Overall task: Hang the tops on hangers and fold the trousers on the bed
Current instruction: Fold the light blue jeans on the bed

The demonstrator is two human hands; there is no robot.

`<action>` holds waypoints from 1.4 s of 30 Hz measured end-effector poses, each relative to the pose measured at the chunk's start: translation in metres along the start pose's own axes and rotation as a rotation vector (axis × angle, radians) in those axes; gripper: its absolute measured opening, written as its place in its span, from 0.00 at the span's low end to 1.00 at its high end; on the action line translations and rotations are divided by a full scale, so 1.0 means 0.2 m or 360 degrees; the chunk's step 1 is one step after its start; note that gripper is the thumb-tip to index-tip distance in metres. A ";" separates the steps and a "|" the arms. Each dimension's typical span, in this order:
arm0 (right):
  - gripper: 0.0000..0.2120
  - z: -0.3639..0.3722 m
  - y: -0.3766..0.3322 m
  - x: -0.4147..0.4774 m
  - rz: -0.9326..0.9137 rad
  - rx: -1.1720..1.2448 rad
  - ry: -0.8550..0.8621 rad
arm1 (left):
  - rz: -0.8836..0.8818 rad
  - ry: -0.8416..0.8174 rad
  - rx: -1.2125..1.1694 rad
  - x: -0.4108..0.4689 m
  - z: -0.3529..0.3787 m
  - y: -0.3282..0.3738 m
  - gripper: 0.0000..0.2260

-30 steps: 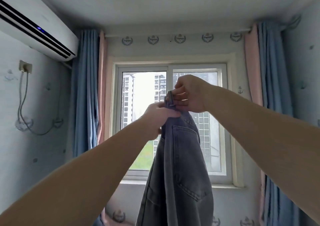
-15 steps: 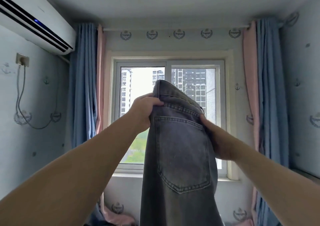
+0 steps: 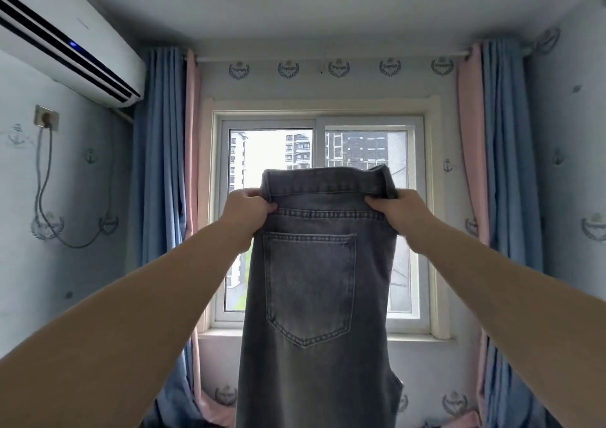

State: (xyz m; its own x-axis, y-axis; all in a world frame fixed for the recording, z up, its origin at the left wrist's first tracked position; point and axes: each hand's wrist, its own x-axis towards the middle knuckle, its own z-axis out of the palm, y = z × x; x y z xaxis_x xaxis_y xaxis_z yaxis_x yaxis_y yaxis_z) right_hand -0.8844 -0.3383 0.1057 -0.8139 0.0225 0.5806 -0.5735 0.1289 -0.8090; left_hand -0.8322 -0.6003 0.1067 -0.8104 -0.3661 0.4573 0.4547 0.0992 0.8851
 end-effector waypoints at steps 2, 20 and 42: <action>0.04 0.05 -0.07 0.00 -0.0164 -0.0208 0.0045 | 0.0081 0.0111 0.0052 0.03 -0.02 0.01 0.13; 0.14 0.21 -0.66 -0.69 -0.0373 -0.0758 0.0196 | 0.0558 0.0170 0.0345 -0.45 -0.53 0.25 0.10; 0.11 0.20 -1.12 -1.88 -0.0146 -0.0563 0.0099 | 0.0395 -0.0001 0.0372 -1.60 -1.17 0.50 0.03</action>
State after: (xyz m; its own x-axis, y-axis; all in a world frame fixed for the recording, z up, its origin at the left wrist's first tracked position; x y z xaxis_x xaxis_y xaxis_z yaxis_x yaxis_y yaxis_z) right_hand -0.4533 -0.4158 0.0654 -0.7472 0.0540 0.6624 -0.5673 0.4674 -0.6780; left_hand -0.4418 -0.6905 0.0283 -0.6860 -0.3035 0.6612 0.5412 0.3945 0.7426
